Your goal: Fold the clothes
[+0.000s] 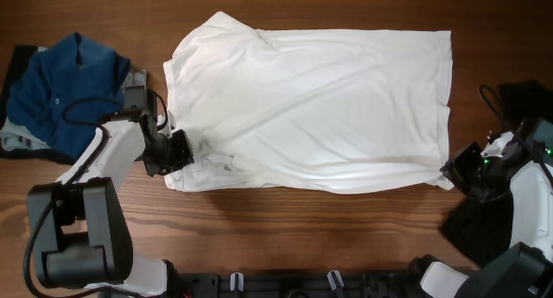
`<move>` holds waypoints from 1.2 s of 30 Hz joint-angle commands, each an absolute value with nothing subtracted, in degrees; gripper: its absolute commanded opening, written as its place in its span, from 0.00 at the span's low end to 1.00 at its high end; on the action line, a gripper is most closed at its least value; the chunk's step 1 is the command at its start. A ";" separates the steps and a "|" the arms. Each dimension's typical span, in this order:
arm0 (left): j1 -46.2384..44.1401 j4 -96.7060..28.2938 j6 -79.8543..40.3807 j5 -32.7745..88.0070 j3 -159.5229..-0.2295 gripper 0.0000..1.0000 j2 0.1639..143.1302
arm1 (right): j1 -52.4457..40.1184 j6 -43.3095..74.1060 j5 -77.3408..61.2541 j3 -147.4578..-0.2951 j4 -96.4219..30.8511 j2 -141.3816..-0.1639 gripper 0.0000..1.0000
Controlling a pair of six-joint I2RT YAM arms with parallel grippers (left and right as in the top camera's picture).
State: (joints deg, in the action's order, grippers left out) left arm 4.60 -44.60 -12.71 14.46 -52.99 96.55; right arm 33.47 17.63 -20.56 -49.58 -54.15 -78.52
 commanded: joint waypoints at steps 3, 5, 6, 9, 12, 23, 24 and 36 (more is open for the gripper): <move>4.38 -43.11 -12.38 14.57 -54.22 0.26 95.35 | 33.61 16.69 -20.84 -49.08 -54.04 -78.37 0.04; 4.38 -43.20 -12.38 15.07 -54.35 0.25 95.35 | 33.61 16.67 -20.84 -49.10 -54.06 -78.37 0.04; 4.40 -43.29 -12.36 15.64 -54.41 0.25 95.35 | 33.61 16.67 -20.84 -49.08 -54.04 -78.37 0.04; 4.38 -43.75 -12.38 16.56 -54.52 0.18 95.35 | 33.61 16.69 -20.84 -49.08 -54.02 -78.37 0.04; 4.40 -45.50 -12.34 16.40 -54.50 0.11 95.35 | 33.61 16.67 -20.84 -49.08 -54.06 -78.37 0.04; 4.40 -47.75 -12.14 12.78 -54.50 0.04 95.35 | 33.63 16.69 -20.84 -49.10 -54.00 -78.37 0.05; 4.40 -47.81 -12.14 12.78 -54.50 0.04 95.35 | 33.61 16.69 -20.84 -49.08 -54.00 -78.37 0.05; 4.40 -54.11 -12.21 10.81 -66.83 0.04 84.93 | 33.63 16.69 -20.62 -49.12 -54.59 -78.37 0.04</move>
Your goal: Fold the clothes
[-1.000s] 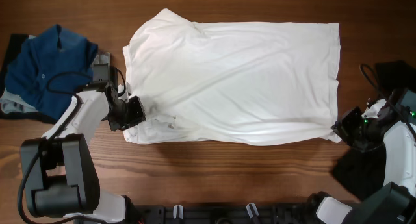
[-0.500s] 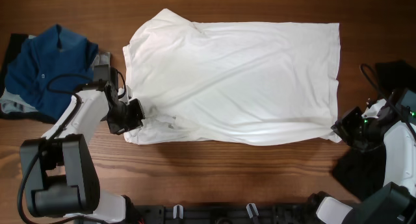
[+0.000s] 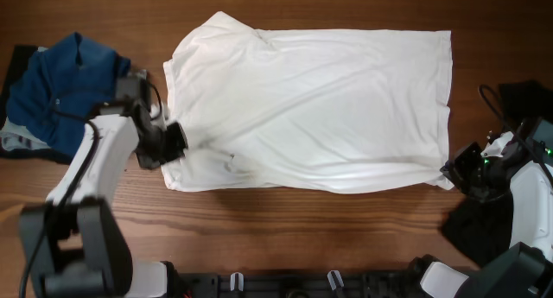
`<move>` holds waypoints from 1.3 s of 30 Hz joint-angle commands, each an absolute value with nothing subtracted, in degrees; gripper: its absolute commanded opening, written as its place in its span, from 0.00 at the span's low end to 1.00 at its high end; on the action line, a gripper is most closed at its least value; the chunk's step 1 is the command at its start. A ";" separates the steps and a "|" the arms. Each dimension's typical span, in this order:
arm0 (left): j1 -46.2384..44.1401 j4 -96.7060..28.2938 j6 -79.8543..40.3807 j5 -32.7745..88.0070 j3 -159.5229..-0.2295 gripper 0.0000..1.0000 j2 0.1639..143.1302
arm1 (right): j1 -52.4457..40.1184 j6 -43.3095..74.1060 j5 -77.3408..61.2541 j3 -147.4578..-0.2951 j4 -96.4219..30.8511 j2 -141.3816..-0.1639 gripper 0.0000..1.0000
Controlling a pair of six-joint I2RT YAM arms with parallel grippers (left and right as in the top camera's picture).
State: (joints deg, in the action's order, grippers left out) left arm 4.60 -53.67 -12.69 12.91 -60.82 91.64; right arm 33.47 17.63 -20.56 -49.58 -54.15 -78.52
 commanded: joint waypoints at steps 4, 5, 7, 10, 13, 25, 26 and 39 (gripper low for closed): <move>4.40 -54.04 -12.40 10.37 -69.10 0.04 80.42 | 33.63 16.71 -19.75 -49.12 -54.87 -78.37 0.04; 4.40 -53.95 -12.40 10.37 -69.14 0.04 79.75 | 33.63 16.71 -19.79 -49.12 -54.59 -78.37 0.04; 4.40 -53.91 -12.38 10.39 -69.14 0.04 79.09 | 33.63 16.62 -20.84 -49.12 -53.19 -78.37 0.04; 4.38 -53.54 -12.36 10.39 -69.12 0.04 79.07 | 33.61 16.64 -23.35 -49.10 -51.03 -78.37 0.04; 4.38 -51.22 -12.36 10.39 -69.12 0.04 79.07 | 33.61 17.96 -24.08 -49.10 -48.45 -78.37 0.04; 4.38 -47.68 -12.25 4.82 -69.12 0.04 79.09 | 33.61 15.22 -30.11 -49.10 -44.82 -78.37 0.04; 4.38 -47.27 -12.14 4.84 -69.12 0.04 79.09 | 33.61 15.20 -30.06 -49.10 -43.83 -78.39 0.05; 3.20 -38.24 -12.16 5.30 -69.12 0.04 82.85 | 31.59 21.28 -32.40 -49.10 -32.56 -78.56 0.04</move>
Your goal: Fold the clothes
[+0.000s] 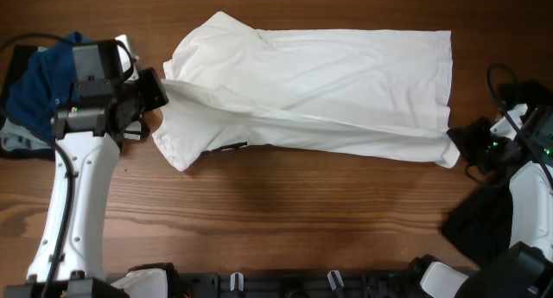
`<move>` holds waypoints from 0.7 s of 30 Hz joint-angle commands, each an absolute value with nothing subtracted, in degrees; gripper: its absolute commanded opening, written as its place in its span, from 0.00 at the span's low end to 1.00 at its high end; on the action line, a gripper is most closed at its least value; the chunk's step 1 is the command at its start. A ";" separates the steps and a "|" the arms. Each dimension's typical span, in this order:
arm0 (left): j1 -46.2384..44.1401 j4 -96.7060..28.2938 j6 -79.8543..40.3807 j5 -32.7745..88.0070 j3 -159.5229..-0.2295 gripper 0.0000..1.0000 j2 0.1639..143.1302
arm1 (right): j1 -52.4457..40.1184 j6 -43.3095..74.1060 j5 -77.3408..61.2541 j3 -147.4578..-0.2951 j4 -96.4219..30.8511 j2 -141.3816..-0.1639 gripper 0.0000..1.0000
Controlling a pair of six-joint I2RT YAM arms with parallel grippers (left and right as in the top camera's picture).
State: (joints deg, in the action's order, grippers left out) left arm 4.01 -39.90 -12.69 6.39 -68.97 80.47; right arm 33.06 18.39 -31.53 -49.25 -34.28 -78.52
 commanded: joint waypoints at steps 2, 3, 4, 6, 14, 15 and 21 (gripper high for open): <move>2.90 -37.41 -12.16 5.30 -69.12 0.04 84.16 | 30.57 22.37 -32.12 -49.10 -31.62 -78.94 0.04; 2.68 -36.99 -12.16 5.30 -69.12 0.04 84.88 | 29.91 22.70 -31.77 -49.10 -30.94 -79.33 0.04; 2.37 -36.56 -12.16 5.28 -69.12 0.04 85.89 | 29.06 22.76 -31.24 -49.10 -30.13 -79.99 0.04; 1.96 -35.55 -12.16 5.30 -69.12 0.04 87.42 | 27.68 24.80 -28.40 -49.10 -28.99 -81.36 0.04; 1.69 -31.55 -12.16 5.28 -69.12 0.06 90.89 | 26.81 28.62 -24.40 -49.10 -25.23 -86.17 0.04; 1.69 -31.57 -12.16 5.28 -69.12 0.16 91.31 | 26.79 28.49 -24.40 -49.10 -25.15 -86.50 0.05; 2.15 -38.15 -12.19 4.89 -69.12 0.56 91.61 | 26.87 26.24 -24.34 -49.10 -25.85 -86.78 0.54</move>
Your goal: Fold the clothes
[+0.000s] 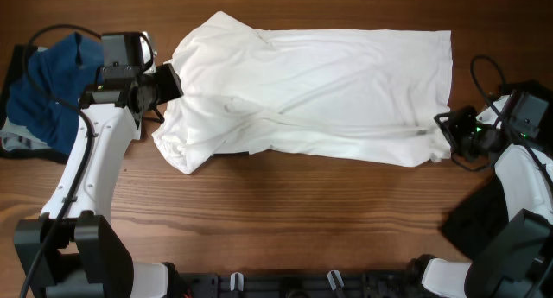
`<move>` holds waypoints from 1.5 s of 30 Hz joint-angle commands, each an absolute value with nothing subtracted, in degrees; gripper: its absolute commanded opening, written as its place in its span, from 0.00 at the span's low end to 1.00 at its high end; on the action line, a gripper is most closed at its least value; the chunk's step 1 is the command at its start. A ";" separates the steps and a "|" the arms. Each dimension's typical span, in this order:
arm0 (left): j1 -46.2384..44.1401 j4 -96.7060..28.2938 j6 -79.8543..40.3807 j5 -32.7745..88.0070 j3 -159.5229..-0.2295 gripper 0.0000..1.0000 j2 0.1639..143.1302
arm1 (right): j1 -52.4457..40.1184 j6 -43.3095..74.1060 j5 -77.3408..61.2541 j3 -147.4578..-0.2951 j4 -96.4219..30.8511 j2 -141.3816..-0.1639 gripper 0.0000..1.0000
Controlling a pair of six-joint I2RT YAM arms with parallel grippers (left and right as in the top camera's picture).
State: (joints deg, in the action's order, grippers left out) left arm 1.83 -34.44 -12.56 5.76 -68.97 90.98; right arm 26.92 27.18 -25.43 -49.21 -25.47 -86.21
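A white shirt [320, 82] lies spread across the wooden table [285, 220], its near long edge lifted and drawn toward the far side. My left gripper [169, 84] is shut on the shirt's left near corner, with cloth sagging below it. At the right, my right gripper [442, 132] is shut on the shirt's right near corner. Only the overhead view shows this.
A blue garment [52, 91] is piled at the far left edge, behind the left arm. A dark garment [484, 220] lies at the right near corner beside the right arm. Cables run by both arms.
Both grippers have moved farther toward the back of the table with the shirt's near corners. The near edge now lies higher over the shirt and the fold is deeper.
First both grippers sat at the shirt's near corners on the table. The left gripper then stood a little farther back at the left corner. After that both held the corners lifted, the near edge pulled in, and now it is carried farther over the shirt.
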 commanded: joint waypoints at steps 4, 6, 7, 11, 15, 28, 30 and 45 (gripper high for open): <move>2.13 -50.11 -12.19 4.91 -69.10 0.57 91.64 | 27.09 26.13 -21.37 -49.10 -29.50 -86.78 0.64; 2.13 -56.31 -12.19 5.89 -68.55 0.57 91.64 | 27.09 26.09 -20.51 -49.10 -31.38 -86.78 0.66; 2.09 -58.54 -12.16 6.44 -67.83 0.57 91.64 | 27.09 26.11 -20.29 -49.10 -32.25 -86.78 0.66; 1.98 -59.09 -12.19 6.92 -61.52 0.57 91.64 | 27.07 26.13 -20.29 -49.10 -34.48 -86.78 0.67; 1.98 -50.28 -12.16 10.76 -53.45 0.57 91.64 | 27.07 26.13 -20.29 -49.10 -36.14 -86.78 0.67; 2.44 -37.93 -12.12 9.56 -47.48 0.04 91.53 | 27.07 25.65 -19.25 -49.10 -37.17 -86.78 0.67; 3.07 -39.83 -12.14 7.20 -48.42 0.04 91.50 | 27.07 25.65 -19.25 -49.10 -37.19 -86.78 0.67; 9.15 -43.35 -12.12 8.43 -63.96 0.07 91.31 | 27.07 23.38 -15.86 -49.10 -39.92 -86.80 0.66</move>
State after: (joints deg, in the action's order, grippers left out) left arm 9.19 -40.27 -12.51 4.36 -63.68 91.29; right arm 26.94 24.58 -18.50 -49.19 -39.42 -86.21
